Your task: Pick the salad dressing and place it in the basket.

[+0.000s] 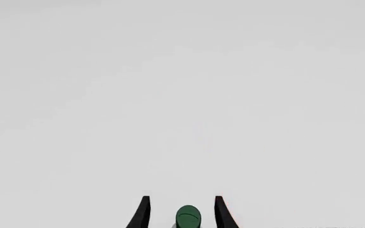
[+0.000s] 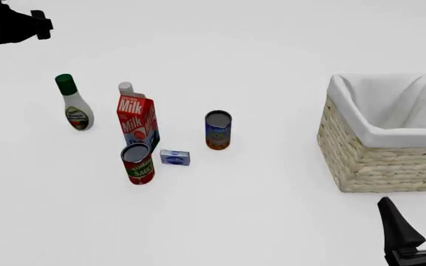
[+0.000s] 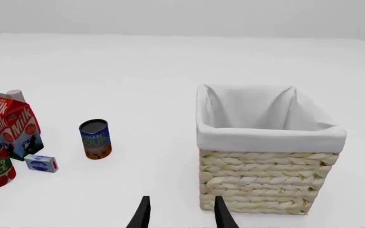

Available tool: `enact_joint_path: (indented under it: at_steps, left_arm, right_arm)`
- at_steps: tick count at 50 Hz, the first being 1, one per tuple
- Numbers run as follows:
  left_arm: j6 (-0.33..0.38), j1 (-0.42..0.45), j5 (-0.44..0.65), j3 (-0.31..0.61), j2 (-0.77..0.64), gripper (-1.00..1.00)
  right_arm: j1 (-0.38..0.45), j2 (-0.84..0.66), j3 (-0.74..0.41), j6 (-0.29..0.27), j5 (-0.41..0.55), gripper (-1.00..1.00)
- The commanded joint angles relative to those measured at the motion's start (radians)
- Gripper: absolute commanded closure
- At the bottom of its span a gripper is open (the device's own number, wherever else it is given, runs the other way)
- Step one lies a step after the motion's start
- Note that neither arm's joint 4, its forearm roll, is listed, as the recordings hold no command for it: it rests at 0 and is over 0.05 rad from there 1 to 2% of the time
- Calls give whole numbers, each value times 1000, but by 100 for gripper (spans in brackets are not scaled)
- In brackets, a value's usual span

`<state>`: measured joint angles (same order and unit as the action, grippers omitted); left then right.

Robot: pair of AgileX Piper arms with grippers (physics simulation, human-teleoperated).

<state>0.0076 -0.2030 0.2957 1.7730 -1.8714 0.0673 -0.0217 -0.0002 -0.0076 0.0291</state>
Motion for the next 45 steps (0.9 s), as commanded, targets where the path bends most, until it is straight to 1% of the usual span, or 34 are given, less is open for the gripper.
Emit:
enact_joint_path:
  at_steps: [1,13,20,37,45]
  left_arm:
    - [-9,24,15,62,-78,-100]
    - [-27,24,-6,64,-135,-100]
    - [-23,20,-13,65,-160,-100]
    - [-48,1,-68,15,-222,-100]
    - [-48,11,-83,4,-244,-100]
  right_arm:
    - [-1,12,0,-1,18,-100]
    - [-4,18,0,-2,32,-100]
    - [-1,17,0,-2,35,-100]
    - [5,15,0,-7,38,-100]
    - [10,13,0,-6,37,-100]
